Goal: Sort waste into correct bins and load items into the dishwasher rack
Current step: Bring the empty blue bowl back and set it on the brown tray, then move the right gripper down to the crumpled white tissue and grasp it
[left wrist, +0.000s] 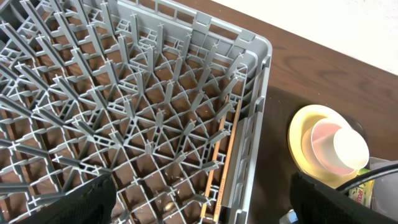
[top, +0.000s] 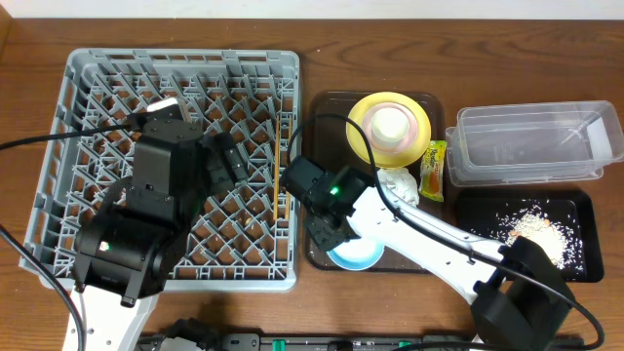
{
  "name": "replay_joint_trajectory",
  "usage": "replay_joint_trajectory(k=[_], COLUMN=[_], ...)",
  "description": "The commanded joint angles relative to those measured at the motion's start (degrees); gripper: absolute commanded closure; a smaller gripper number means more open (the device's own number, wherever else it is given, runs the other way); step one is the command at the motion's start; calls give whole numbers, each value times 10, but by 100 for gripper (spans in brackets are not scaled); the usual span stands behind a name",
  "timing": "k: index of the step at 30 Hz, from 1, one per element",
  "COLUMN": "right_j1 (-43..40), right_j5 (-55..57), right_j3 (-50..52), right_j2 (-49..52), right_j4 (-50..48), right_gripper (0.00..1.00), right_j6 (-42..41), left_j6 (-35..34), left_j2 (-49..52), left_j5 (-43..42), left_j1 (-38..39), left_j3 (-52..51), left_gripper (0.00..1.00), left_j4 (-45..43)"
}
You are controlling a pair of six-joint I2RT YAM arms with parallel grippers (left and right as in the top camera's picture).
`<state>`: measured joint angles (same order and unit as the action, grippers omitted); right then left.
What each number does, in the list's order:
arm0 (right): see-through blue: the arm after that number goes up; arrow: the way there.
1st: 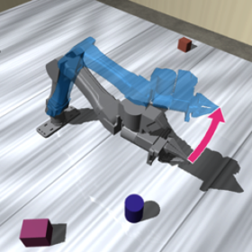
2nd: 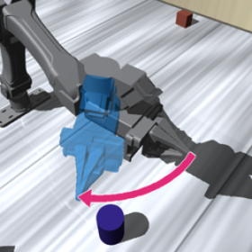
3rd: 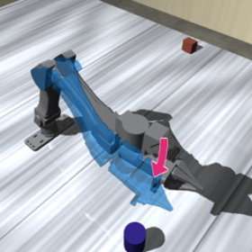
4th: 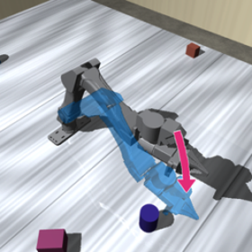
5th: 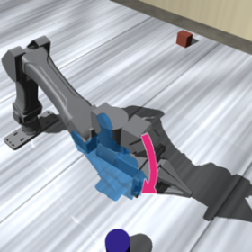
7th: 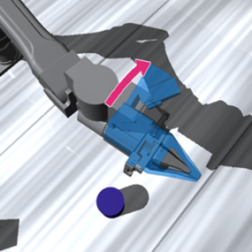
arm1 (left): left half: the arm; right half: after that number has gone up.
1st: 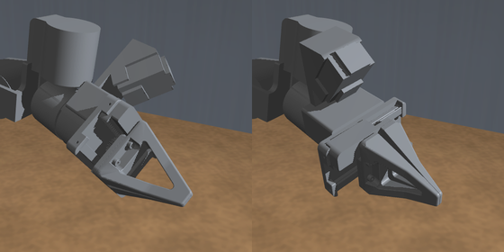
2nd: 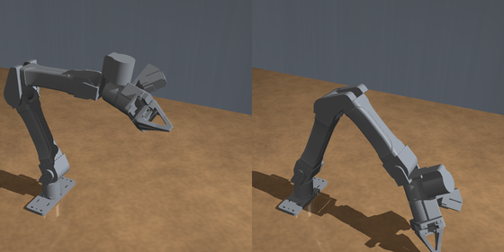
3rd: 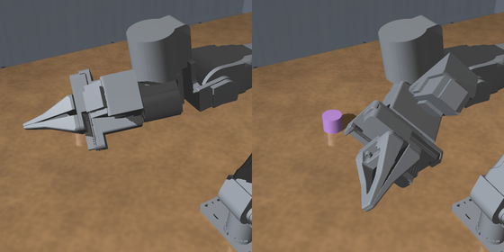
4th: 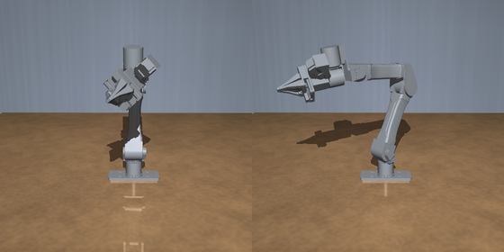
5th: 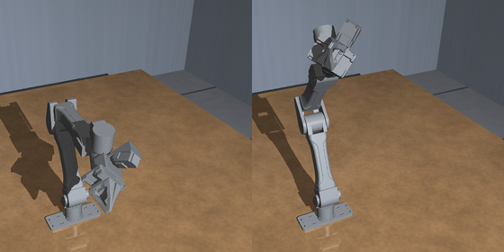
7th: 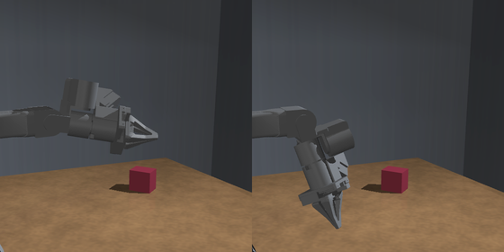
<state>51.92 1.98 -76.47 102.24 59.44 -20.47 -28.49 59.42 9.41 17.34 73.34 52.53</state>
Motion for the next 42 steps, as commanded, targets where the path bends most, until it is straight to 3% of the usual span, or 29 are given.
replay_joint_trajectory(k=[1, 5, 7, 10, 19, 28, 35, 42], right_j1=[-13, -47, -71, -113, -227, -273, -271, -271], right_j5=[7, 8, 8, 8, 8, -1, 6, 13], right_j3=[-7, -8, -8, -8, 44, 174, 262, 309], right_j2=[-35, -90, -115, -138, -129, -129, -129, -128], right_j4=[2, 2, 9, 28, 29, -128, -284, -357], right_gripper=[82, 70, 46, 35, 31, 24, 24, 25], right_j6=[-5, -1, 0, 26, 92, 129, 145, 146], left_j6=[3, 3, 3, 3, 3, 3, 3, 3], left_j2=[1, 1, 1, 1, 1, 1, 1, 1], left_j5=[7, 7, 7, 7, 7, 7, 7, 7], left_j1=[-3, -3, -3, -3, -3, -3, -3, -3], left_j3=[8, 8, 8, 8, 8, 8, 8, 8], left_gripper=[10, 10, 10, 10, 10, 9, 10, 9], left_j4=[2, 2, 2, 2, 2, 2, 2, 2])
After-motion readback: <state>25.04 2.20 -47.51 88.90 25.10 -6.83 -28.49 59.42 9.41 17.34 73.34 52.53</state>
